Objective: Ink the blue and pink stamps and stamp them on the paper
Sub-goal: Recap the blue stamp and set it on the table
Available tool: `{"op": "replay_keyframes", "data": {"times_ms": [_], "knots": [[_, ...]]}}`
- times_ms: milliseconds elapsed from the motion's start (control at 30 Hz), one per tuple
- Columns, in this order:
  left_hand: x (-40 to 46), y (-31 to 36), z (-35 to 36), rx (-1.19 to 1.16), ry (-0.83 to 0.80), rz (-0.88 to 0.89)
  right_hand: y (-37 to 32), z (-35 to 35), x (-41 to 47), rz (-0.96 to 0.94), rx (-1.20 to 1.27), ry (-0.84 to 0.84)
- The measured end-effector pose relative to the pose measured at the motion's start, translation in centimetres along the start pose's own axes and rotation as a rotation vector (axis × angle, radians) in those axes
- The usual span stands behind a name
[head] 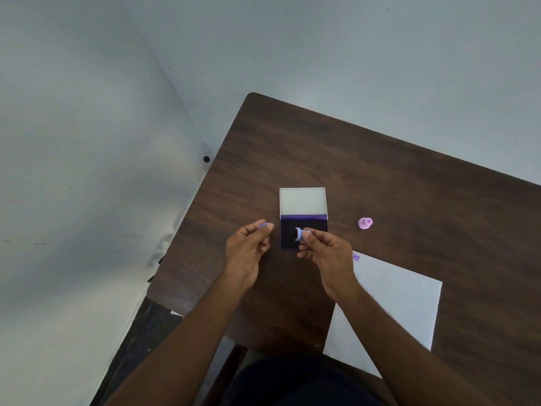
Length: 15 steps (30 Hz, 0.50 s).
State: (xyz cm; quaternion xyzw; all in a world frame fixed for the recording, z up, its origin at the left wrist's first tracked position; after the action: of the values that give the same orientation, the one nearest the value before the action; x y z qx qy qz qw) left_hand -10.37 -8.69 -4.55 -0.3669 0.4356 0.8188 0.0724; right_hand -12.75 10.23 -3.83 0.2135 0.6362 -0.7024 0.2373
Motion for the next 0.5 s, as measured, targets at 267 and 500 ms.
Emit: {"op": "replay_keyframes", "data": {"times_ms": [267, 500], "knots": [[-0.44, 0.42, 0.38, 0.406, -0.162, 0.115, -0.21, 0.15, 0.06, 0.005, 0.025, 0.004], [-0.64, 0.51, 0.32, 0.583, -0.162, 0.178, -0.32, 0.18, -0.08, 0.005, 0.021, 0.002]]}}
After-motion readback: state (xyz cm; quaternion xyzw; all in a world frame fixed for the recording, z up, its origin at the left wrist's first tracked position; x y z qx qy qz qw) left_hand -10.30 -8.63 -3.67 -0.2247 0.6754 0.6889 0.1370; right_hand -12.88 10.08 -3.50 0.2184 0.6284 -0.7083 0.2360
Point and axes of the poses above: each hand's wrist, its own x-axis towards the middle knuckle, its own z-axis out of the palm, y = z × x, the point moved 7 cm from there along x, towards the middle knuckle, and after that the axes turned 7 degrees about -y, right-handed, at the moved point
